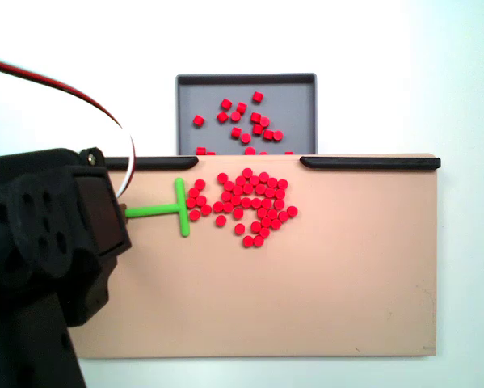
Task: Push granules from left to the grey container
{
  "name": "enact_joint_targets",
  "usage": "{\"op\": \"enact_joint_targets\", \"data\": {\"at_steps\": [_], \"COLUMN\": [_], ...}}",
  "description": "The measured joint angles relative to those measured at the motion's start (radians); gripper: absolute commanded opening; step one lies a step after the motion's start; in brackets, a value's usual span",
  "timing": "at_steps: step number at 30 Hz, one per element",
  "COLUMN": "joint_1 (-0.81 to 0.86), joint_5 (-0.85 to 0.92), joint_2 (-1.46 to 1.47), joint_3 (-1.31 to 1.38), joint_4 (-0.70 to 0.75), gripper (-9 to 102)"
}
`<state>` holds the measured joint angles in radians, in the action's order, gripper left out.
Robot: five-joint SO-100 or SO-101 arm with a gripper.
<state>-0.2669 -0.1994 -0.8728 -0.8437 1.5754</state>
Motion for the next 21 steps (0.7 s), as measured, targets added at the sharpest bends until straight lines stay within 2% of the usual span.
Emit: {"op": "enact_joint_targets", "data": {"at_steps": [21], "joint_1": [0.048], "joint_5": [0.092], "joint_2": [-0.008], "joint_3": [-0.025], "joint_4": [0.002], "gripper": [0]}}
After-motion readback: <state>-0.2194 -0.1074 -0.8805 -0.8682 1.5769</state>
